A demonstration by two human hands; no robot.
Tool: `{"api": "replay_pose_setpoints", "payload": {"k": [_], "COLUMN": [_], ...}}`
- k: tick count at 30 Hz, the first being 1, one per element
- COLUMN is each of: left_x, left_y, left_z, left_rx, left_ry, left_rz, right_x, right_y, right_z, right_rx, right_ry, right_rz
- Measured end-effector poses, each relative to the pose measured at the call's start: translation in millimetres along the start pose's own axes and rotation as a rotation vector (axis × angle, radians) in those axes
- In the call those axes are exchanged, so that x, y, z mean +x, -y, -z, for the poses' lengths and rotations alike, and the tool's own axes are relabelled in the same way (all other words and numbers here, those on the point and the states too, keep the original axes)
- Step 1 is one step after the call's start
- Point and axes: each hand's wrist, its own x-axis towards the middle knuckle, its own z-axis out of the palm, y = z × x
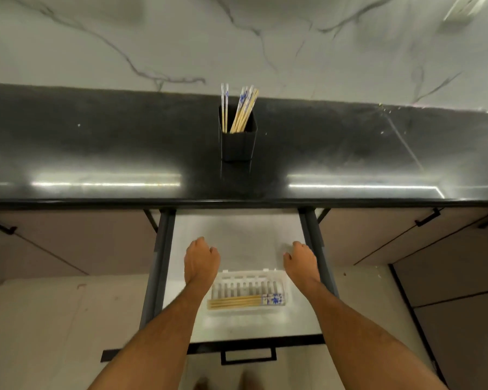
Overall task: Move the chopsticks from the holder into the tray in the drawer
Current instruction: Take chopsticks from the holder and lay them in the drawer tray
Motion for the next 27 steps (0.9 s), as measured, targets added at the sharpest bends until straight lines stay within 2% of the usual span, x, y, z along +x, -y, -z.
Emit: {"api": "replay_pose_setpoints", "payload": {"k": [5,10,18,23,27], "left_x": [34,71,134,175,223], "left_y": [-60,-121,-201,-232,-249], "left_z": [41,82,110,106,90], "left_rx": [0.089,0.141,0.098,0.074,0.042], "left_ry": [-0.129,-0.222,-0.283,-0.269,-0.255], "left_rz": [-0.333,-0.486,-0.586,-0.548,-0.502], "right_x": [24,48,111,160,214], "right_y": [55,113,191,226,256], "right_z": [57,107,153,157,149], "right_rx": [-0.056,-0.127,-0.072,-0.019,0.138], "right_ry": [-0.162,-0.306,-0.396,-0.351,-0.269], "right_rz": [0.172,0.379,0.496,0.492,0.457]}}
